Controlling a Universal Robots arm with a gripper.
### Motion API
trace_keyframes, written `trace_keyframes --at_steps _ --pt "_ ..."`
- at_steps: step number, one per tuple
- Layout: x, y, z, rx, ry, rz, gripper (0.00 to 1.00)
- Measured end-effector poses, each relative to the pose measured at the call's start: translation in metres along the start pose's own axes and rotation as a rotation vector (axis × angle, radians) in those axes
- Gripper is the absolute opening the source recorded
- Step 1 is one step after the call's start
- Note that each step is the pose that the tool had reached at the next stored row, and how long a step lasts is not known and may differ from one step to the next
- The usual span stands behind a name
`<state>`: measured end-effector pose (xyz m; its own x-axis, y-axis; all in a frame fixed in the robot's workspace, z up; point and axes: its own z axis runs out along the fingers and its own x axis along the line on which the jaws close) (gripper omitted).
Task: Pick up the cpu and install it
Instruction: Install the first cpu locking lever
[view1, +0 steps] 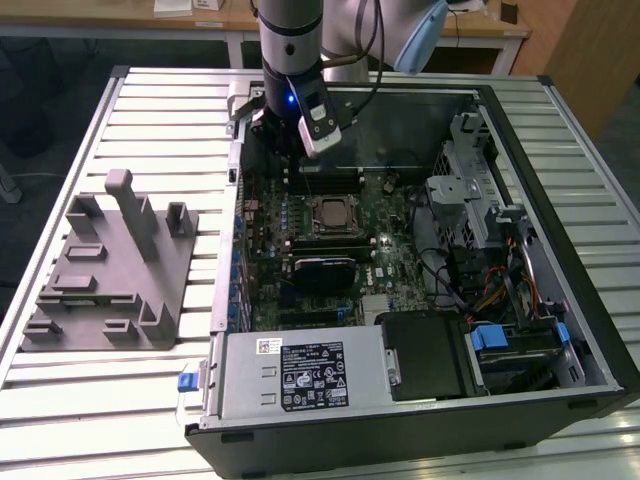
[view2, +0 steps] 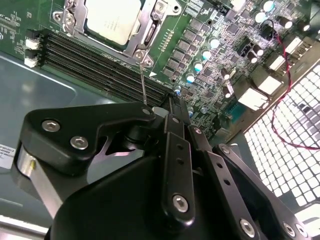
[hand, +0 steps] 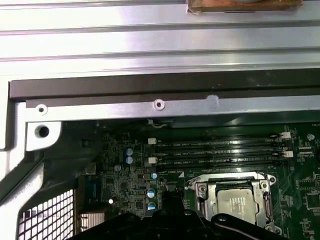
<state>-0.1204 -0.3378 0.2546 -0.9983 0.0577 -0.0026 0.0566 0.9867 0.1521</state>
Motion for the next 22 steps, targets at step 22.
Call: trace_keyframes --at_steps 22 --pt "-0.0316 0.0030 0.0045 -0.0092 0.0023 0.000 0.11"
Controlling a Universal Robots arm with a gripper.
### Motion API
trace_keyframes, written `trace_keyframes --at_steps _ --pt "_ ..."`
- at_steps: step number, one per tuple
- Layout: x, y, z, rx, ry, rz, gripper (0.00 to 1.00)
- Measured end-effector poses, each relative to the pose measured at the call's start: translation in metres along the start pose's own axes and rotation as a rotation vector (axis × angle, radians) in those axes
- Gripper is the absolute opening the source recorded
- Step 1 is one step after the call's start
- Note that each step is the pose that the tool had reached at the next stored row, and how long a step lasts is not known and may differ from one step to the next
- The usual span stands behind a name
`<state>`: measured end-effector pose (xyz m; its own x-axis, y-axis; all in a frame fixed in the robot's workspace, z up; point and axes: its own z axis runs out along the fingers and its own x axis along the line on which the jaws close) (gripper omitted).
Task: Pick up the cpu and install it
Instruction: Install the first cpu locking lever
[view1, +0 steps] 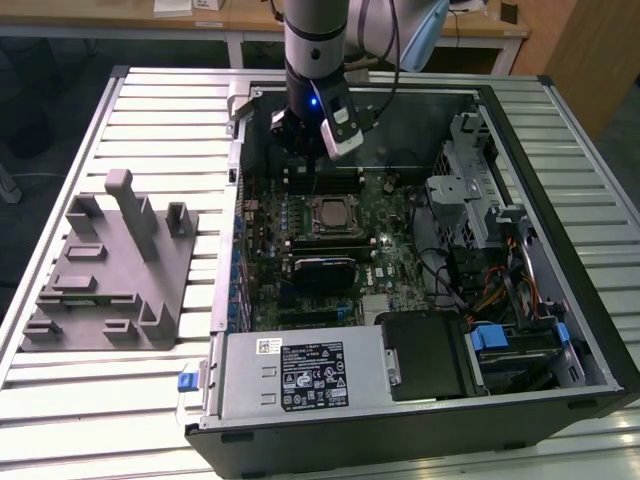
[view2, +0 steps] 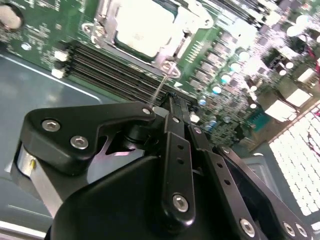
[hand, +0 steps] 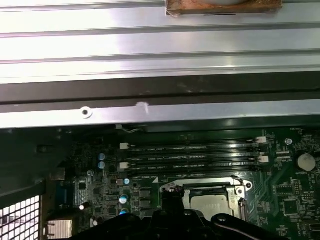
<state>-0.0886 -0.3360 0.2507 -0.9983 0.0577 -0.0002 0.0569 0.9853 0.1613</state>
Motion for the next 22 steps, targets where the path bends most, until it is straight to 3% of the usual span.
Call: trace_keyframes --at_steps 2,9,16,22 --pt "-0.0036 0.0002 0.0001 0.0000 0.0000 0.000 0.11" --pt "-0.0041 0.0002 0.0004 0.0002 -0.0011 0.001 0.11" --pt "-0.0040 -0.0005 0.0048 0.0001 -0.0329 0.038 0.11" --pt "-0.0056 -0.0015 0.0112 -0.0004 -0.0429 0.072 0.11"
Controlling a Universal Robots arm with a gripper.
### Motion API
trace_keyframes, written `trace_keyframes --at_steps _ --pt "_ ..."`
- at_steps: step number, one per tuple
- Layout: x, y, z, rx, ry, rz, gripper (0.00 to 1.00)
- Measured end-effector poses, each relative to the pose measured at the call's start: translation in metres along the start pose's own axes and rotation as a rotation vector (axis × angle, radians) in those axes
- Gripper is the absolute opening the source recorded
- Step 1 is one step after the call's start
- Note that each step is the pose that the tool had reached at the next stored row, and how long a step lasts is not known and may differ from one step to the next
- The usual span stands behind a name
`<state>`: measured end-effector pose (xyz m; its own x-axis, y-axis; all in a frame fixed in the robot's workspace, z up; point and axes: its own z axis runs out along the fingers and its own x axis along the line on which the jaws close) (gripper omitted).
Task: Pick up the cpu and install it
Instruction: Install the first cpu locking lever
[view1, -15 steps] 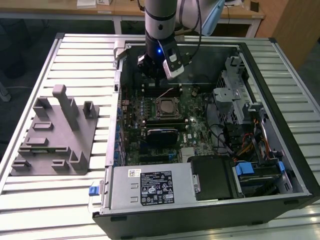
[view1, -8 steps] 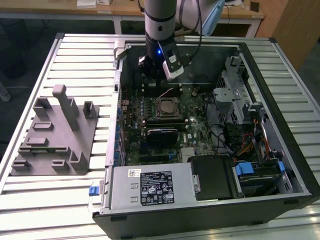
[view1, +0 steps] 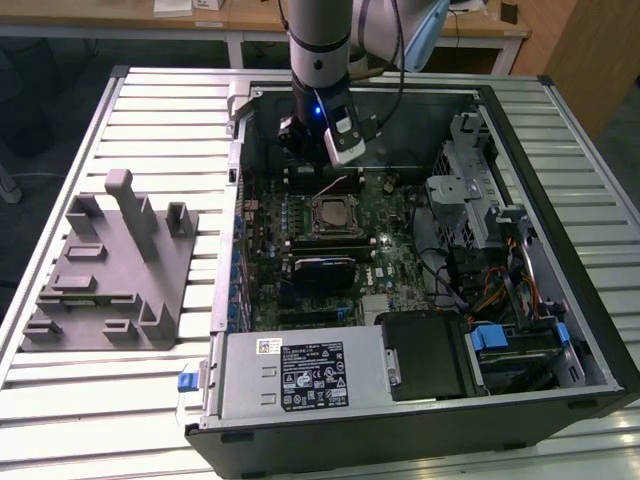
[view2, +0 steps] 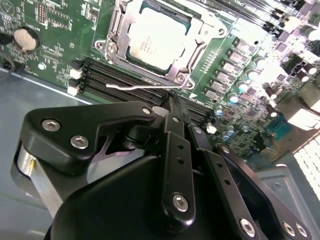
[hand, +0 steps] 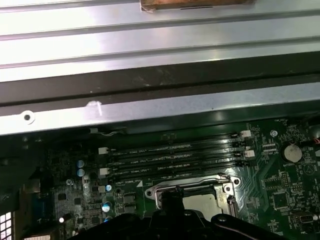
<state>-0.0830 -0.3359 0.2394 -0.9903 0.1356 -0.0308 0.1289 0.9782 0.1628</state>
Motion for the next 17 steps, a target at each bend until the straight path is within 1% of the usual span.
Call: trace_keyframes --at_steps 6,12,17 --pt "-0.0045 -0.0002 0.0054 0.0001 -0.0071 0.021 0.11" --pt "-0.0134 0.0002 0.0105 -0.0001 -0.0115 0.030 0.11" --pt "-0.0176 0.0000 0.0153 -0.0021 -0.0171 0.034 0.11"
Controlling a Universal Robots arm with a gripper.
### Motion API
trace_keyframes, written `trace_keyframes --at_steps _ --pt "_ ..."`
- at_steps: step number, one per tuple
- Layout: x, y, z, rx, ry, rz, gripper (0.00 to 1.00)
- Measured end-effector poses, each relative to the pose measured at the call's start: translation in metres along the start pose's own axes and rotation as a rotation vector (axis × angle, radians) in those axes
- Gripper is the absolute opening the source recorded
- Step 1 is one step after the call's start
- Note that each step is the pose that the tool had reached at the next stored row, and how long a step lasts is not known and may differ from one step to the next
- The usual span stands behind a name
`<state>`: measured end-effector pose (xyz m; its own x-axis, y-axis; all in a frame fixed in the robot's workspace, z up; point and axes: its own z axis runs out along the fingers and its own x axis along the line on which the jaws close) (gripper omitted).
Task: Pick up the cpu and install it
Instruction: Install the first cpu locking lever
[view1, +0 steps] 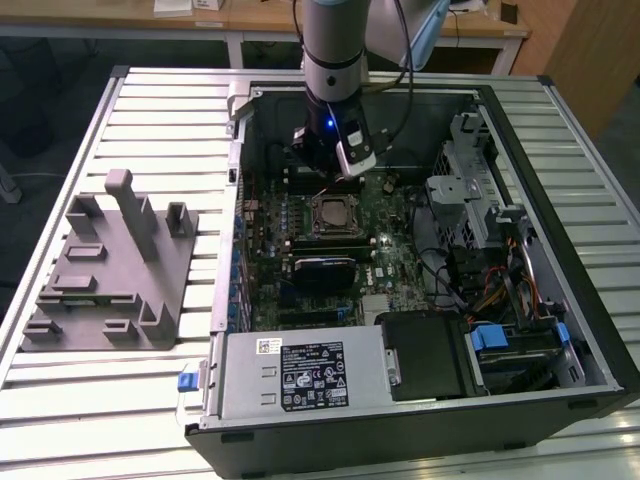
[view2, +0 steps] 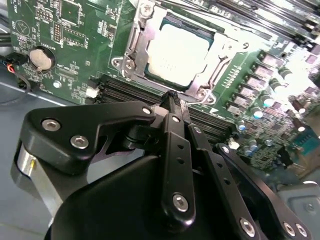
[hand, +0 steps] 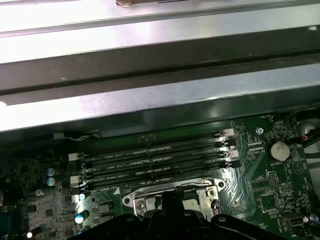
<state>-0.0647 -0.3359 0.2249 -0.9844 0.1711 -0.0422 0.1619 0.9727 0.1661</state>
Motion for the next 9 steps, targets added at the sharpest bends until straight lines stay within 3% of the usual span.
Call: trace_keyframes --at_steps 9 --pt "-0.0029 0.0004 0.0069 -0.0095 -0.0147 0.000 0.11"
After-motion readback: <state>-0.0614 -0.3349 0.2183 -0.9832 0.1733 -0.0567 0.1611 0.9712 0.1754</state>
